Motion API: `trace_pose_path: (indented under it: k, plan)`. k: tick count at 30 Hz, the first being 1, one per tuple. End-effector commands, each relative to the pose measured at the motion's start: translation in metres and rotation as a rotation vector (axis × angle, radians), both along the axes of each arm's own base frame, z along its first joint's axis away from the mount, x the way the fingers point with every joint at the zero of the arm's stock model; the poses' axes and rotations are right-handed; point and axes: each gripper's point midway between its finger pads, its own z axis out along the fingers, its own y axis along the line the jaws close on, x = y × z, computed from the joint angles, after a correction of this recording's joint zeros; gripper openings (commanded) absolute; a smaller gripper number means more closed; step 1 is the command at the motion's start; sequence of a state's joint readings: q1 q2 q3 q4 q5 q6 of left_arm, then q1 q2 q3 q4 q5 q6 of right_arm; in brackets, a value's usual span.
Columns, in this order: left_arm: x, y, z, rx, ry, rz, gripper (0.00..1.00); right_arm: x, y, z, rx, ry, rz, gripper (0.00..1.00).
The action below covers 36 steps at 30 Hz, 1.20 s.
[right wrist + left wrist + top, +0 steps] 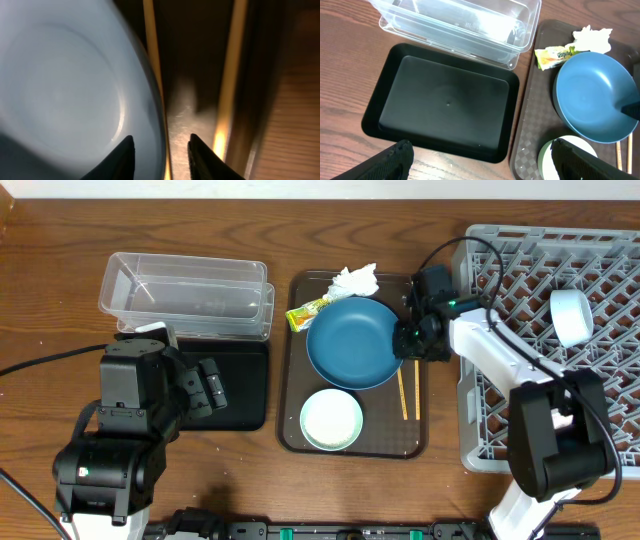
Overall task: Sort waste into correct bins and load items into the dishwasher rack
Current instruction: 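Reach the right gripper to the large blue bowl rim and grasp it, then lift the large blue bowl and set it in the rack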
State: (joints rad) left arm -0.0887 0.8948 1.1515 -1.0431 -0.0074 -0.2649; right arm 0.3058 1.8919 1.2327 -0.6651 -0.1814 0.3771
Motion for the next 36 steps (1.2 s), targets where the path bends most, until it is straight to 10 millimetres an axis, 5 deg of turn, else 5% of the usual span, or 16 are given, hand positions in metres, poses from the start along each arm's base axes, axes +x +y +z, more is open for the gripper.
trace_pose_path:
  k: [1, 5, 13, 17, 21, 24, 27, 32, 36]
  plan:
    - [0.001, 0.003, 0.005, 0.007, -0.013, 0.012, 0.90, -0.006, 0.006, -0.007, 0.028, 0.036, -0.053, 0.21]
    - [0.001, 0.003, 0.005, 0.007, -0.013, 0.012, 0.90, -0.008, 0.002, -0.014, 0.015, 0.046, -0.111, 0.01]
    - [0.001, 0.003, 0.005, 0.007, -0.013, 0.012, 0.90, 0.001, -0.004, 0.002, 0.042, 0.013, -0.157, 0.01]
    - [0.001, 0.003, 0.005, 0.007, -0.013, 0.012, 0.90, 0.011, -0.011, 0.034, 0.073, -0.074, -0.179, 0.01]
    - [0.001, 0.003, 0.005, 0.007, -0.014, 0.012, 0.90, 0.022, -0.027, 0.091, 0.077, -0.239, -0.219, 0.01]
    - [0.001, 0.003, 0.005, 0.007, -0.013, 0.012, 0.90, 0.023, -0.055, 0.147, 0.010, -0.416, -0.275, 0.01]
    - [0.001, 0.003, 0.005, 0.007, -0.013, 0.012, 0.90, 0.004, -0.110, 0.206, -0.204, -0.608, -0.427, 0.01]
    - [0.001, 0.003, 0.005, 0.007, -0.013, 0.012, 0.90, -0.068, -0.219, 0.295, -0.703, -0.836, -0.786, 0.01]
    - [0.001, 0.003, 0.005, 0.007, -0.013, 0.012, 0.90, -0.135, -0.274, 0.344, -1.103, -0.886, -1.040, 0.01]
